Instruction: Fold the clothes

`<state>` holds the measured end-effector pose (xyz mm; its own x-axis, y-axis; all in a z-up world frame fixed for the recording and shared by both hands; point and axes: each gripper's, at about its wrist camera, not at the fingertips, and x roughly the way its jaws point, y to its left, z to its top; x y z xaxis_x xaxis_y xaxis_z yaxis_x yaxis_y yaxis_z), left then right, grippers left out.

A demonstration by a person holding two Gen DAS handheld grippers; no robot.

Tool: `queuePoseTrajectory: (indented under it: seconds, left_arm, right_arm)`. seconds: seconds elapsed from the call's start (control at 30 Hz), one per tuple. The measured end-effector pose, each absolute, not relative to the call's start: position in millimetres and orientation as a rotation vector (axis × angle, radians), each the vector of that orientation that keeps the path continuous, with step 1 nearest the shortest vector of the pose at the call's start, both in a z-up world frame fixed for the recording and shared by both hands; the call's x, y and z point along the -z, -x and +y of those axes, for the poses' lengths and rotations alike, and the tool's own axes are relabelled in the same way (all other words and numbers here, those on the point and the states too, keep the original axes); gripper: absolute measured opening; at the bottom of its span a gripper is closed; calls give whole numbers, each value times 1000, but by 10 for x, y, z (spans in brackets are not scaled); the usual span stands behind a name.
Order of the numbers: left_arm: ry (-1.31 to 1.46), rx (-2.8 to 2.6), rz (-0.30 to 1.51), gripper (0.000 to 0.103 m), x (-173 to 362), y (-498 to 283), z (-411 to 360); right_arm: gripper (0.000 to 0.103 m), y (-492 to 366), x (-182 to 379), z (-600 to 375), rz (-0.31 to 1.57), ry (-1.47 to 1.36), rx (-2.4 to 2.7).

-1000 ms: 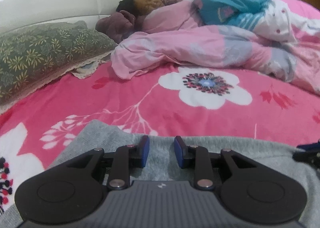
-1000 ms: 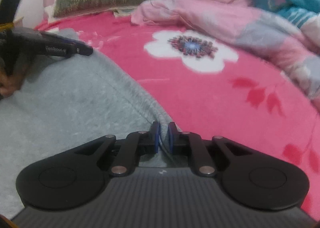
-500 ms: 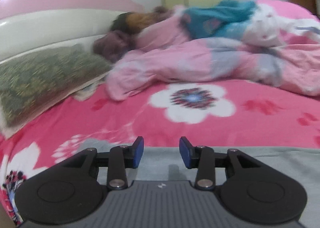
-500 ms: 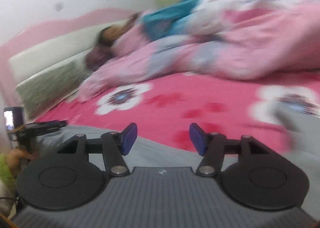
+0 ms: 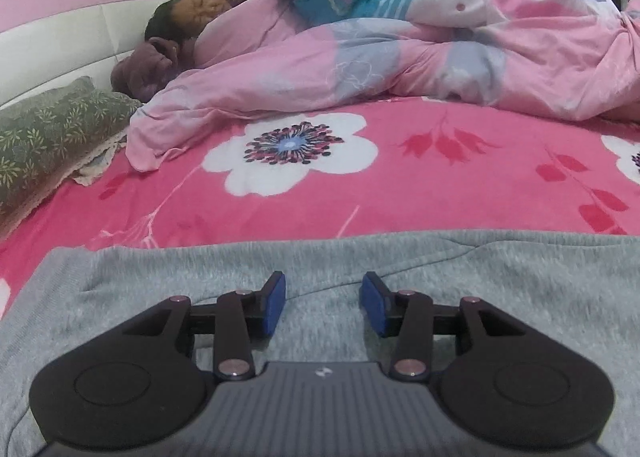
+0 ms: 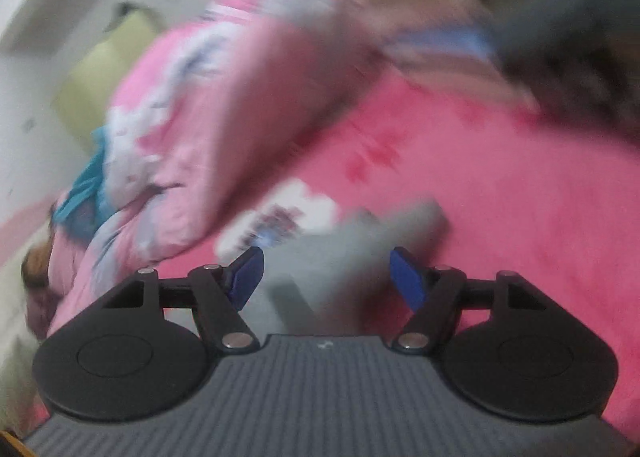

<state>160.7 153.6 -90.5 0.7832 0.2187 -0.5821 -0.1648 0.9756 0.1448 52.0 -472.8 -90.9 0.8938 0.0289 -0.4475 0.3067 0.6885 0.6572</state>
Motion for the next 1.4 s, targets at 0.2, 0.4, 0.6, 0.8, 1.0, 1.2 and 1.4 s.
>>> queuePoseTrajectory:
  seconds: [0.2,0.4,0.6,0.8,1.0,1.2,1.4]
  left_arm:
    - [-136,-222,623,47,958,-1627,1482]
    - [-120,-219,612,47,970,-1624,1502]
    - [-106,-213,602,47,981,-1603,1523]
    - [-83,-204,584,47,1001,-1571,1555]
    - [-50,-190,575,48,999,-1555,1602]
    - [-43,-187,575,48,1003,-1543,1610]
    - [-55,-189,578,48,1004,-1554,1596]
  right_arm:
    - [69,-449,1390,-4790,442,-1121,1]
    - [8,-484,1300,-4642,417,-1065,-76]
    - [5,-137,899,-4434,293,-1011,-153]
    - [5,-134,101,-3739,175,-815,-394]
    - [6,-520,-553,-2293,162,-688,-853]
    - [46,-724,-335,-1077,421,-465,-910]
    - [70,-463,-101,-1799,371,-454,-751]
